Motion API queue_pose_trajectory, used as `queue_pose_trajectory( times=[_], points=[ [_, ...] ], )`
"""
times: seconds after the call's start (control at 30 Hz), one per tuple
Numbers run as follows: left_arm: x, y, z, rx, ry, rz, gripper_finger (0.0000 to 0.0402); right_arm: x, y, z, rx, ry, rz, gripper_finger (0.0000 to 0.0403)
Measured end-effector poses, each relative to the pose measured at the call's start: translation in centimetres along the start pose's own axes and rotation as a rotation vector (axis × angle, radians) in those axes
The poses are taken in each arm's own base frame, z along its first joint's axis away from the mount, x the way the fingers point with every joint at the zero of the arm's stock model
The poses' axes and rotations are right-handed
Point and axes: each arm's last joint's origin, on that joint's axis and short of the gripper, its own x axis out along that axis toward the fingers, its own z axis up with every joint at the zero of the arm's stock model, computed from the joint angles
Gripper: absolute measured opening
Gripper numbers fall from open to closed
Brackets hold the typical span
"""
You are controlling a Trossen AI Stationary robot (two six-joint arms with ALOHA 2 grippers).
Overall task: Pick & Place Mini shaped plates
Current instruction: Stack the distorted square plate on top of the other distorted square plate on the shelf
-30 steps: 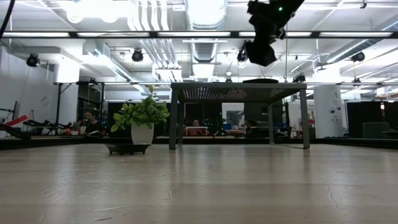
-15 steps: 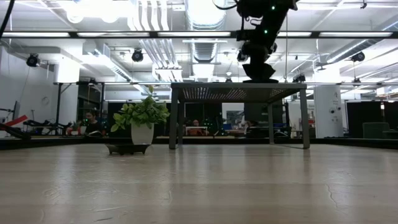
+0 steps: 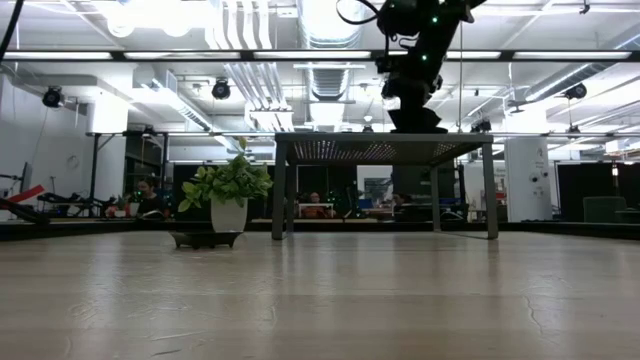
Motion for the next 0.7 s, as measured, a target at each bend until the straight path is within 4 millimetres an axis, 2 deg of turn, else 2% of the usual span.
queue_pose_trajectory(
  times=[0.27, 0.7],
  points=[
    [0.00, 0.00, 0.00, -0.001, 0.000, 0.000, 0.0142, -0.04, -0.01, 0.00, 0.006, -0.005, 0.010, 0.0028],
    [0.00, -0.07, -0.21, 0.021, 0.013, -0.005, 0.0142, -0.68, 0.13, 0.01, 0.033, -0.031, 0.078, 0.0143]
  ],
)
